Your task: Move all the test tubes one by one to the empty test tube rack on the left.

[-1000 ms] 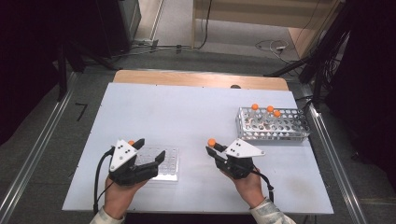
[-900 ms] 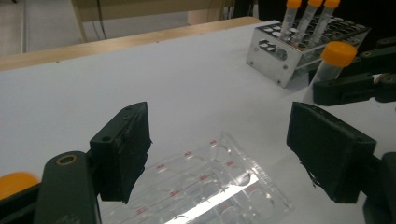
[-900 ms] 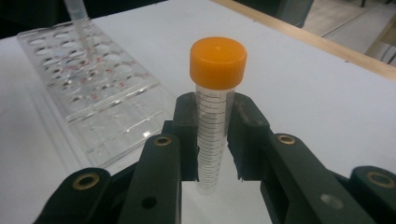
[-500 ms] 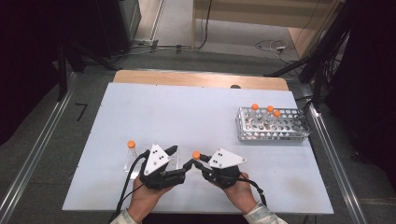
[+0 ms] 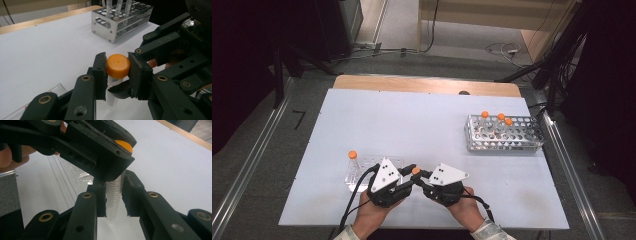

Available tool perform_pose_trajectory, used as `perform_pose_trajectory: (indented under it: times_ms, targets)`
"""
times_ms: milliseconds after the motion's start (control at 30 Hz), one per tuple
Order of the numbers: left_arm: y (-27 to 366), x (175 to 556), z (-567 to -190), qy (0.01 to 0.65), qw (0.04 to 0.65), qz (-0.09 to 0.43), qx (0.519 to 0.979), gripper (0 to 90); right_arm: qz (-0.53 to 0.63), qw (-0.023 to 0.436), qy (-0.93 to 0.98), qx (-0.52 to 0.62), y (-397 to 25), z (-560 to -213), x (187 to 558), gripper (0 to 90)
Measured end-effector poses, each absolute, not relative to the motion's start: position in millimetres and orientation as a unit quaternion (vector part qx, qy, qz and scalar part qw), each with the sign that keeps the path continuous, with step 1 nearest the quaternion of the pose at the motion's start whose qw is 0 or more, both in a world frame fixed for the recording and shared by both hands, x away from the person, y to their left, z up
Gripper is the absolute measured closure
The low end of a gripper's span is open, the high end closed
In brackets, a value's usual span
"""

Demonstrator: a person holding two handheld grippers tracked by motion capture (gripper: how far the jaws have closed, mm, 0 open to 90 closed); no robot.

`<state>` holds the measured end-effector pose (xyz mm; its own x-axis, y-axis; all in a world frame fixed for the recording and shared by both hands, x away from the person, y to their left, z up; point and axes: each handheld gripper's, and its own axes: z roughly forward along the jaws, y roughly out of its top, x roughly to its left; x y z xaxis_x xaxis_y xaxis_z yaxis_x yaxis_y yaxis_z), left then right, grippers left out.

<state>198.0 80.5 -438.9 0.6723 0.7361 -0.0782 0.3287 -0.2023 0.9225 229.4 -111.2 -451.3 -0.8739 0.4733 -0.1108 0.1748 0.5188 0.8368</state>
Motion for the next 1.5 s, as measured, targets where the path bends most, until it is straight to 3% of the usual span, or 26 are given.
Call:
perform_pose_trajectory:
  times_ms: [133,233,400,667,1000,1500]
  targets:
    - [81,197,-438,0.354,0.527,0.198,0.747,70.1,0.456,0.165,0.854,0.189,-112,-450,230,68.7]
    - [85,197,-435,0.358,0.535,0.200,0.738,70.2,0.455,0.160,0.854,0.193,-113,-450,231,48.0]
    - [105,196,-417,0.372,0.559,0.219,0.708,70.2,0.458,0.152,0.852,0.202,-117,-449,238,33.0]
    - [147,192,-392,0.408,0.571,0.251,0.667,70.2,0.464,0.153,0.846,0.212,-123,-448,241,31.8]
    - [192,187,-387,0.461,0.521,0.306,0.649,70.5,0.461,0.158,0.844,0.223,-125,-448,244,32.5]
    - [187,190,-396,0.463,0.464,0.337,0.676,70.5,0.459,0.159,0.844,0.225,-126,-448,245,33.4]
